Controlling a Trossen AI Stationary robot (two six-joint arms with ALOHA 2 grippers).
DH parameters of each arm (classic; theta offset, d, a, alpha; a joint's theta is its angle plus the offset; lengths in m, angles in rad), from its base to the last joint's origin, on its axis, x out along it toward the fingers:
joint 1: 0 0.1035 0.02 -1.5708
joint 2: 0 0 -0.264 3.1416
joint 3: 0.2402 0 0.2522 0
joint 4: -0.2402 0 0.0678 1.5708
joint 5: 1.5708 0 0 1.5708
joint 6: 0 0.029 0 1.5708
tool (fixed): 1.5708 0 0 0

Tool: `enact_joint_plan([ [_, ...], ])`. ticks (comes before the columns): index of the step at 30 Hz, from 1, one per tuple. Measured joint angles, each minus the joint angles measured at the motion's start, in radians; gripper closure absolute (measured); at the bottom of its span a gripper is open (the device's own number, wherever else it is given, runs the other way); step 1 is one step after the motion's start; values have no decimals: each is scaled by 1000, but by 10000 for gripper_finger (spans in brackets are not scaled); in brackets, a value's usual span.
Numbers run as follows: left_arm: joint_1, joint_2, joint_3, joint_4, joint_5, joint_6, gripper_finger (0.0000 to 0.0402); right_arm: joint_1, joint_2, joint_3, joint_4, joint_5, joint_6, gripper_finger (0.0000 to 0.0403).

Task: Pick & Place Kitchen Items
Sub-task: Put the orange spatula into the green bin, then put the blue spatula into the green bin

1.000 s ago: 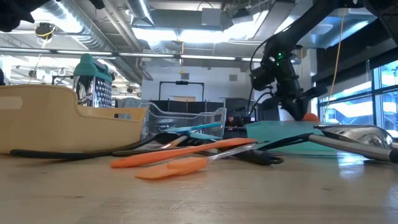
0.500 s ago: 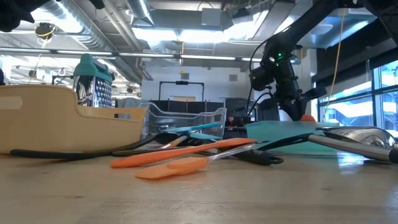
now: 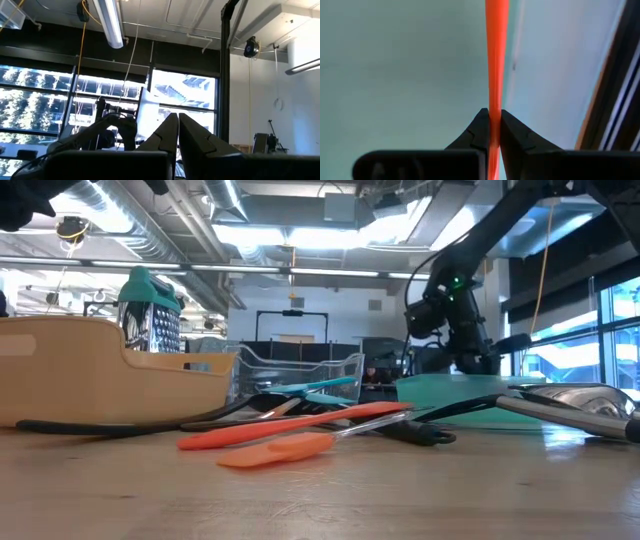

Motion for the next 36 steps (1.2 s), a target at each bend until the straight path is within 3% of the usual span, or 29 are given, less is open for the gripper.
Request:
enact_joint_plan([
  [7, 0, 0, 0, 0, 0, 0, 394, -6, 0, -29, 31, 0, -15, 359],
  [19, 0, 0, 0, 0, -1, 4, 394, 21, 0, 23, -18, 5, -138, 259],
  [28, 0, 0, 0, 0, -2, 19, 394, 76, 0, 258, -237, 127, -186, 231],
  [36, 0, 0, 0, 0, -2, 19, 394, 170, -1, 531, -322, 134, -293, 231],
])
